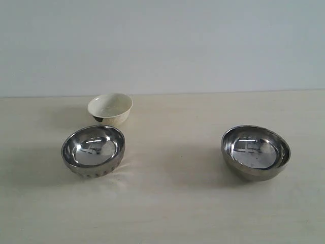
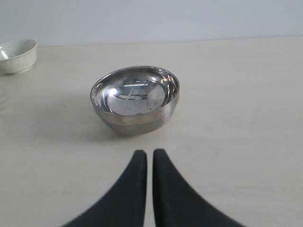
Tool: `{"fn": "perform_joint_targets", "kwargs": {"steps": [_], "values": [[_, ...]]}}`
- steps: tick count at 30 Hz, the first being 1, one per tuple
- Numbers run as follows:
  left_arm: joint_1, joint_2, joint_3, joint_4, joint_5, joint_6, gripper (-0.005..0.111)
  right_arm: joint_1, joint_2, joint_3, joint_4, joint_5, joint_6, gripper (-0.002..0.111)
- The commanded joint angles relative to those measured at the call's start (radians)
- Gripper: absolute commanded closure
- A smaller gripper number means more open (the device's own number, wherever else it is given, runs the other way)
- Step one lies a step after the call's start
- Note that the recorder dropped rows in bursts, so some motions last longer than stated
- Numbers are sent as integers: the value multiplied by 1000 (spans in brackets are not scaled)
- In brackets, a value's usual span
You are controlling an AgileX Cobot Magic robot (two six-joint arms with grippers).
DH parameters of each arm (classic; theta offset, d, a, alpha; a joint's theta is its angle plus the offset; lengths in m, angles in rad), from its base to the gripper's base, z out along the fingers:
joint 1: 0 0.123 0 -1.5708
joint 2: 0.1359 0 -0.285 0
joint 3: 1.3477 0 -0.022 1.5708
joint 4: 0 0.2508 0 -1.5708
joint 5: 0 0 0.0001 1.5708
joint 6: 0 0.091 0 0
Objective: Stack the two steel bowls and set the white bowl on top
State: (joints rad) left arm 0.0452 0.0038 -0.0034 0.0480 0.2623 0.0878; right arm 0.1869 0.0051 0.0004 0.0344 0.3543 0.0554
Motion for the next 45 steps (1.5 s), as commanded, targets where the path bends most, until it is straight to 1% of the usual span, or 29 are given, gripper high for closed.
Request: {"fn": "perform_joint_targets", "kwargs": {"steps": [1,31,35,40,42,45], "values": [[2,-4,3,-7,-8,-10,103,-7,-5,0,-1,-9,-1,107],[2,-4,3,-7,-6,-10,103,-7,-5,0,4,-9,-1,107],[2,-4,3,-7,-8,-10,103,-7,-5,0,144,0,87,107],[2,-4,3,-7,-8,-10,103,-7,-5,0,397,-13,265,107],[2,-4,3,-7,-8,-10,103,-7,-5,0,435,-13,306,107],[2,-4,3,-7,-8,-10,103,-7,-5,0,435,-13,308,107]]}}
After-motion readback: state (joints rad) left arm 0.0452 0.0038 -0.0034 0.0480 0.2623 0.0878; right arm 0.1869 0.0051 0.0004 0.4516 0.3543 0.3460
